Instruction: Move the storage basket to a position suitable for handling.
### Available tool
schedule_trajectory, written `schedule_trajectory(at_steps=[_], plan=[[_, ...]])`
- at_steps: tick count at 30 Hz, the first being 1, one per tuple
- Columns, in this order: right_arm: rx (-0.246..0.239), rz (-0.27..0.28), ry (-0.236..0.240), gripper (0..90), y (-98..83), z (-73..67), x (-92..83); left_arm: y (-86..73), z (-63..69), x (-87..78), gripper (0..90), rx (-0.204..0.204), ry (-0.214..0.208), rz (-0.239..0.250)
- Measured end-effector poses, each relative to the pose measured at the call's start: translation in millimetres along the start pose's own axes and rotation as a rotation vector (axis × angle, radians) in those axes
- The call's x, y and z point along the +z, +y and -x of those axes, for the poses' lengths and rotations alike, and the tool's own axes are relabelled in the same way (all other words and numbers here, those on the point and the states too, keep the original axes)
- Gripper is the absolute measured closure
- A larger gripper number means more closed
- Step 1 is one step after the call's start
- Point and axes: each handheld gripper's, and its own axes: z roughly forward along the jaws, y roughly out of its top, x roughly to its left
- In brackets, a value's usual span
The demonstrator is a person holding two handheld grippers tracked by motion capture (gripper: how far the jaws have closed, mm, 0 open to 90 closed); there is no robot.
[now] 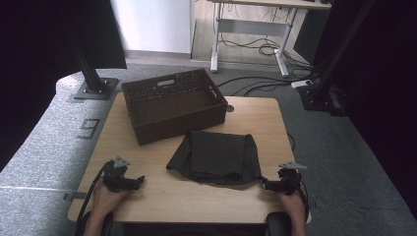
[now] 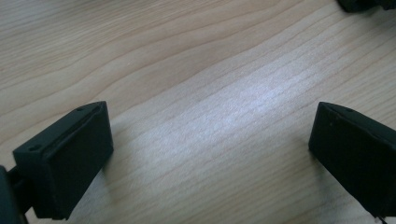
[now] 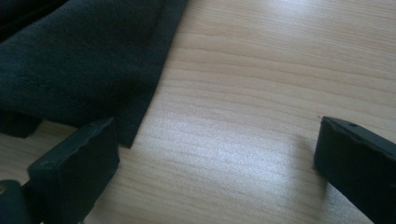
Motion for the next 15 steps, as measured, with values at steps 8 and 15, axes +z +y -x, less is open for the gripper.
schedule_trajectory(at_steps=[8, 15], plan=[[-0.005, -0.003, 0.023, 2.4, 5.5, 4.2, -7.7, 8.6, 7.2, 2.9, 1.5, 0.012, -0.033, -0.014], [-0.001, 0.028, 0.053, 2.4, 15.1, 7.1, -17.7, 29.6, 13.3, -2.1, 4.0, 0.011, -0.102, 0.035]])
